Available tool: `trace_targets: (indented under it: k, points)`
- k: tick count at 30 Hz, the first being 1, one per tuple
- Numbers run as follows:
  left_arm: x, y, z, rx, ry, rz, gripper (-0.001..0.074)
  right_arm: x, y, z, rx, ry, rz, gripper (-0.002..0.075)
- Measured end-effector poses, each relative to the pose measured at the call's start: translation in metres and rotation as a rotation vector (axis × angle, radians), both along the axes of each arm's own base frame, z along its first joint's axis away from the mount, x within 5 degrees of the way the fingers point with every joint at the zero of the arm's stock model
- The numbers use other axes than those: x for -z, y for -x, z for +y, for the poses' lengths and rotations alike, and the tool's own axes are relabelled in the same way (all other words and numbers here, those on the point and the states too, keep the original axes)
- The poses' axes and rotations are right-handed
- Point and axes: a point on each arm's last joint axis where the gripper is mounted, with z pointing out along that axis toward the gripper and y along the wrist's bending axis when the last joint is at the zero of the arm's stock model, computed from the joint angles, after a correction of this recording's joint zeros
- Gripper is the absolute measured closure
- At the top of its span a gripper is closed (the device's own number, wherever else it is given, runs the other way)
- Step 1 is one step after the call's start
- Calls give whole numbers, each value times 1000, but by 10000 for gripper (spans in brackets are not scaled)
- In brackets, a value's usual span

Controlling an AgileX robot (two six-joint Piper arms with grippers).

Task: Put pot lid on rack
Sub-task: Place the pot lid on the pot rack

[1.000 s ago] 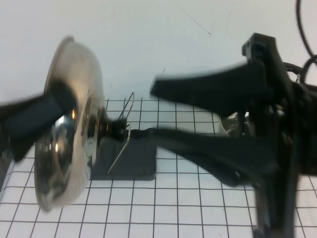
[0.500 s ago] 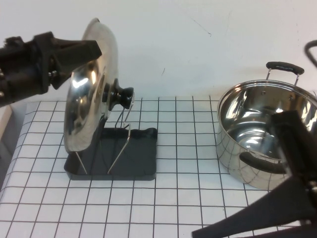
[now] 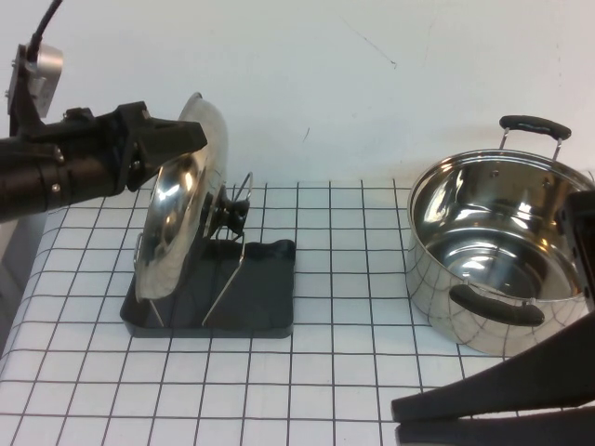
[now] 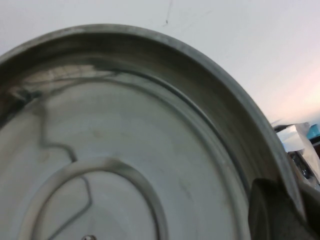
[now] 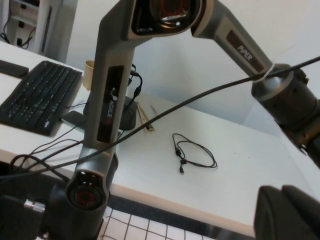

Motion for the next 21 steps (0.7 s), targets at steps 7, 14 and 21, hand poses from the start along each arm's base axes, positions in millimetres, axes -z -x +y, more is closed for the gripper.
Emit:
trace_targets:
  k: [7, 14, 21]
  points:
    - [-6, -10, 0, -10, -5, -26, 729, 1, 0, 0, 5, 14, 2, 726]
    - [-5, -13, -10, -16, -20, -25, 729, 2, -2, 0, 26, 23, -5, 727]
    - [-3, -12, -23, -34, -65, -41, 729, 3, -2, -1, 28, 33, -6, 727]
